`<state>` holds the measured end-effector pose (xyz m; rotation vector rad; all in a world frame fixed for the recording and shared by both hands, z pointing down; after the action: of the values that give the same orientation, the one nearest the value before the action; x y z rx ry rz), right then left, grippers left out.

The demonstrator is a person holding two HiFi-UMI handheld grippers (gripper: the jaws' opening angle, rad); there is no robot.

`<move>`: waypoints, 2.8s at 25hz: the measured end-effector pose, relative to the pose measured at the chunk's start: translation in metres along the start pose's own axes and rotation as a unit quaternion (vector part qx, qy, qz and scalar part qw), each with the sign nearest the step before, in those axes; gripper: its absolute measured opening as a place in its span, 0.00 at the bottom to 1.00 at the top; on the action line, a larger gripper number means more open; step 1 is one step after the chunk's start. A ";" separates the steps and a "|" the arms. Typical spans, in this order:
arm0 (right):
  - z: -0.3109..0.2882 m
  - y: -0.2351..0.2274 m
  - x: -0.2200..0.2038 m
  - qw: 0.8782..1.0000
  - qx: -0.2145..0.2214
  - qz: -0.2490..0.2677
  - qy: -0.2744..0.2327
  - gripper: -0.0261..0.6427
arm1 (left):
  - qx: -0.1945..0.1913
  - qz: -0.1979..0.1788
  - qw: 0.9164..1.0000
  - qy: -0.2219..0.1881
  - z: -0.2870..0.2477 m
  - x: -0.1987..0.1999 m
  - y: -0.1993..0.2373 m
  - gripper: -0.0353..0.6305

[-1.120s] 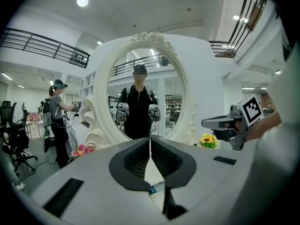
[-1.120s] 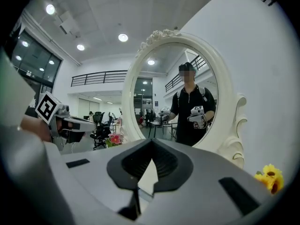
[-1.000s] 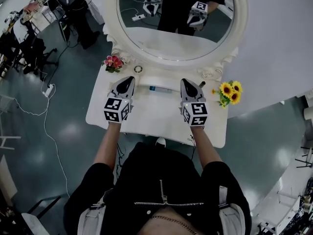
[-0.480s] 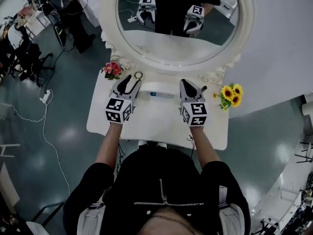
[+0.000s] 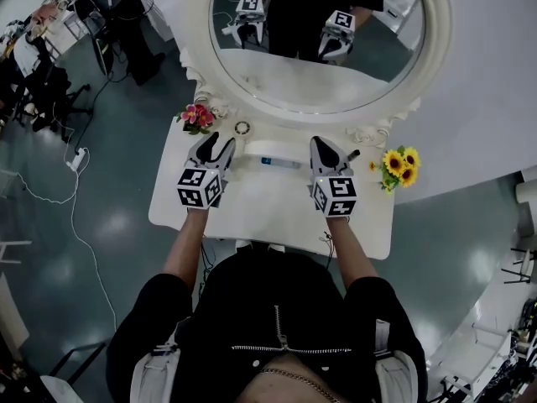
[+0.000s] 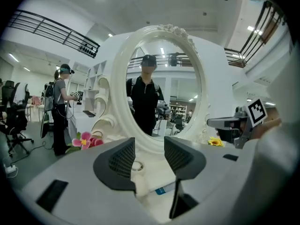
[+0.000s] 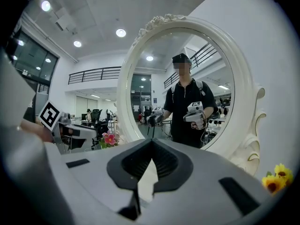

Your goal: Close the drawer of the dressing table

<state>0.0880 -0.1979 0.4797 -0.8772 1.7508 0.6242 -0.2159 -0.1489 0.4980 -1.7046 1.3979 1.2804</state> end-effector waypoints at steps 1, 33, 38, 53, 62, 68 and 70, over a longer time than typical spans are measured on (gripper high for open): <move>-0.001 0.001 -0.001 1.000 0.001 -0.001 0.002 0.05 | 0.006 0.004 1.000 0.007 0.000 -0.009 0.005 0.36; 0.004 -0.020 -0.013 0.998 -0.043 -0.012 0.036 0.05 | 0.119 0.114 0.946 0.277 -0.024 -0.212 0.094 0.26; 0.007 -0.022 -0.018 0.998 -0.051 -0.019 0.039 0.05 | 0.114 0.103 0.948 0.278 -0.026 -0.210 0.095 0.21; 0.006 -0.019 -0.023 0.997 -0.053 -0.024 0.047 0.05 | 0.128 0.066 0.953 0.265 -0.027 -0.198 0.097 0.21; 0.006 -0.024 -0.026 0.996 -0.066 -0.029 0.050 0.05 | 0.124 0.067 0.951 0.276 -0.045 -0.193 0.108 0.21; 0.006 -0.028 -0.026 0.995 -0.073 -0.032 0.052 0.05 | 0.118 0.066 0.949 0.284 -0.058 -0.189 0.112 0.21; 0.006 -0.029 -0.027 0.995 -0.076 -0.034 0.053 0.05 | 0.115 0.067 0.949 0.286 -0.063 -0.189 0.115 0.21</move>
<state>0.1197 -0.2040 0.5029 -1.0873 1.7765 0.6837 -0.3032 -0.1625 0.7097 -1.9223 1.9306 0.6608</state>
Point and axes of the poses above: the fingertips, and each gripper's own axes: z backward along the fingers, y to its left, x out of its top, the point moved 9 cm from there along z, backward along the fingers, and after that the axes turned 10 degrees about y, right-handed, at the moved point
